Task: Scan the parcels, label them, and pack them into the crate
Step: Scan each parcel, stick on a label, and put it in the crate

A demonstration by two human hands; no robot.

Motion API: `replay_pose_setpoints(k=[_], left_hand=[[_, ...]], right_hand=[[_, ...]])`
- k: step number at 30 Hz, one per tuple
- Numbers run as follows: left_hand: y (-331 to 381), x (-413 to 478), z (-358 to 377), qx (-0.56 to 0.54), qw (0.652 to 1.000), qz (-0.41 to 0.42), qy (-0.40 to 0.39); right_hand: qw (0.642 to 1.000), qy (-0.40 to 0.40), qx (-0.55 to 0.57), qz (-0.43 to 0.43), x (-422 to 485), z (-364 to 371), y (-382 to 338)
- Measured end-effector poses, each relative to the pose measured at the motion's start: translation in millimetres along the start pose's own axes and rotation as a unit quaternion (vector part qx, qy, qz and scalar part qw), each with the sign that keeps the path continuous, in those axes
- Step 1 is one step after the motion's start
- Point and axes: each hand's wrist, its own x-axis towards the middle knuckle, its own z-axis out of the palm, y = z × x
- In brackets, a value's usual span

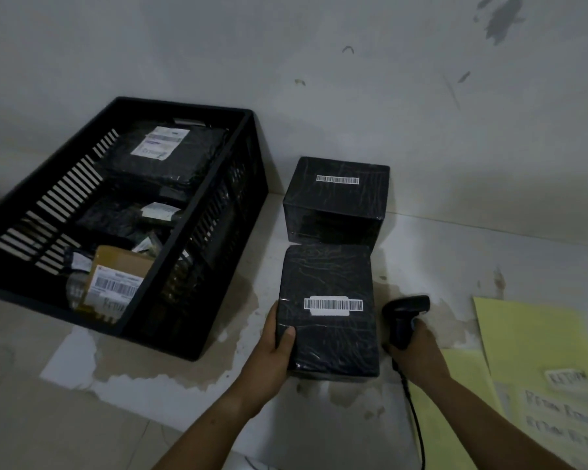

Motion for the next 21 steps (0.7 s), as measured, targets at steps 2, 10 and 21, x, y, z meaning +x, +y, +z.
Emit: replay_pose_setpoints(k=[2, 10, 21], left_hand=[[0, 1, -2, 0.002, 1.0, 0.01, 0.024], [22, 5, -4, 0.094, 0.988, 0.102, 0.073], [2, 4, -12, 0.068, 0.994, 0.087, 0.012]], right_hand=[[1.0, -0.001, 0.007, 0.001, -4, 1, -10], [0.975, -0.044, 0.214, 0.045, -81, -41, -44], [0.896, 0.014, 0.438, -0.071, -245, -37, -116]])
